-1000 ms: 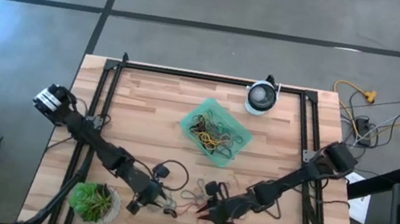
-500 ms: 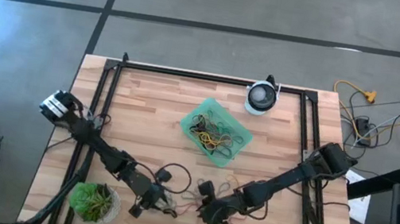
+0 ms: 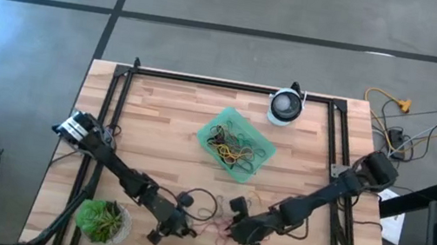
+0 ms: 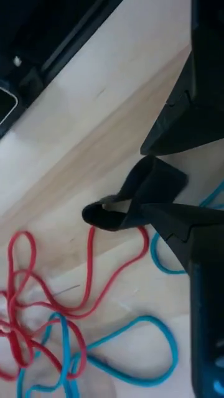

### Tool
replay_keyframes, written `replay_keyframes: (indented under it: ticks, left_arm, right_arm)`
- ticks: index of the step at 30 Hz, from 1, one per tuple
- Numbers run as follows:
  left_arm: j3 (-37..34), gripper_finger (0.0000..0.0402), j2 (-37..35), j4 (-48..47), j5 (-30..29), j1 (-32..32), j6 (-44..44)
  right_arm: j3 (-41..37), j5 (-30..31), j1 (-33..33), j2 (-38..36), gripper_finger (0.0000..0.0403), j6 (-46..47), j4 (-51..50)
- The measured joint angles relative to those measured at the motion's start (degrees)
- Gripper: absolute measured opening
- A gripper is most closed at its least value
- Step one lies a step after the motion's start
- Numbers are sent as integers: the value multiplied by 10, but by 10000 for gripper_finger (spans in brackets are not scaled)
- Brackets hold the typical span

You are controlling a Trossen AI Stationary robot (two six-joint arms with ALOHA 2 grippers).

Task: Pick and place rubber bands into bin
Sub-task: Put the black rubber band into the blue bin

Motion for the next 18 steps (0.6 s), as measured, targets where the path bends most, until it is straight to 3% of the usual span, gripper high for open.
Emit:
replay_keyframes:
  ticks: [5, 11, 18]
  left_arm:
    - [-3, 100, -3, 0, -32, 3, 15]
    - [-5, 11, -10, -12, -66, 4, 57]
    - [0, 2, -39, -10, -129, 5, 110]
  right_arm:
    - [-16, 5, 9, -9, 77, -1, 16]
    - [-16, 6, 12, -11, 77, -1, 21]
    - [-17, 7, 12, -11, 77, 10, 7]
